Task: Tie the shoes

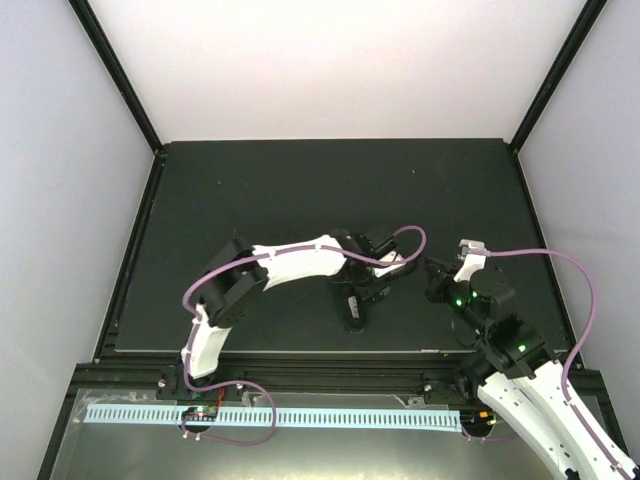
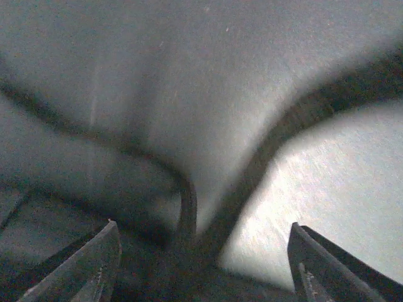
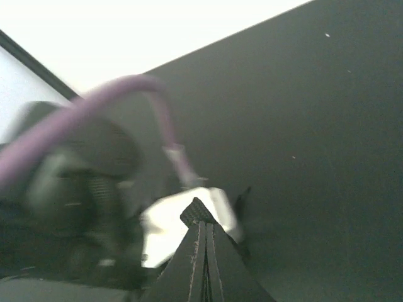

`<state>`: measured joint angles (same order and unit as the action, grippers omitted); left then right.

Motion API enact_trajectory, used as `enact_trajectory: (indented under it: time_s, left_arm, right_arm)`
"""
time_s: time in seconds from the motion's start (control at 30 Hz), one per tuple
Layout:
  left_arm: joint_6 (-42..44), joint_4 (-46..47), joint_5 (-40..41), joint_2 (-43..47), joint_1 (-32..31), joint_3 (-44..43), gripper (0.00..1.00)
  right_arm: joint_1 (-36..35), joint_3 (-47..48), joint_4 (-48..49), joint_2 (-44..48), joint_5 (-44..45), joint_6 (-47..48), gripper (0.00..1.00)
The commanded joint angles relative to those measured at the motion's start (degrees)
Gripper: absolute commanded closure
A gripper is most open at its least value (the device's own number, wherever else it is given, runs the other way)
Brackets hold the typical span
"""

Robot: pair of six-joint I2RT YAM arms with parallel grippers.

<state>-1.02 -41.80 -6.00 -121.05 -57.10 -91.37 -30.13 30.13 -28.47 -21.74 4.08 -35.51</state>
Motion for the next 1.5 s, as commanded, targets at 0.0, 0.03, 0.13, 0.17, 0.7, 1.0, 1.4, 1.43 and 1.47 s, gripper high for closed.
enact_trajectory:
  time_s: [0.0,0.03,0.13,0.17,0.7,1.0,1.4,1.43,1.47]
  left_arm:
    - [-2.98,6.84,0.84,13.52,0.56,9.10,0.20]
    - [-3.63,8.42,0.22,16.39,0.73,11.03,0.18]
    - [-6.25,9.63,0.20,22.51,1.02,14.13,0.13]
    - [-7.68,9.35,0.77,23.93,1.10,14.86,0.12]
    - [-38.97,12.52,5.37,26.57,0.94,31.65,0.12]
    - [-38.24,19.10,3.86,23.42,2.14,34.81,0.17]
    - [-36.84,21.52,5.26,25.83,5.80,38.67,0.71]
    - [-36.68,21.49,5.46,26.66,6.30,39.52,0.71]
    - [-36.51,21.54,5.39,27.53,6.93,40.51,0.71]
  right_arm:
    - [0.25,2.06,-3.47,-1.34,4.26,0.40,0.98]
    - [0.25,1.93,-3.14,-1.42,3.50,0.51,0.99]
    - [0.24,1.33,-2.87,-2.52,1.44,0.32,0.99]
    - [0.25,1.07,-2.93,-2.96,0.99,0.15,0.98]
    - [0.25,-0.66,-2.72,-4.44,-0.12,-0.11,0.98]
    - [0.25,-1.07,-2.30,-5.24,-0.55,-0.35,0.98]
    - [0.25,-1.15,-3.66,-7.68,-3.07,0.75,0.98]
    - [0.25,-0.94,-4.35,-7.68,-3.69,0.86,0.98]
    - [0.26,-0.58,-5.70,-7.79,-4.58,0.90,0.98]
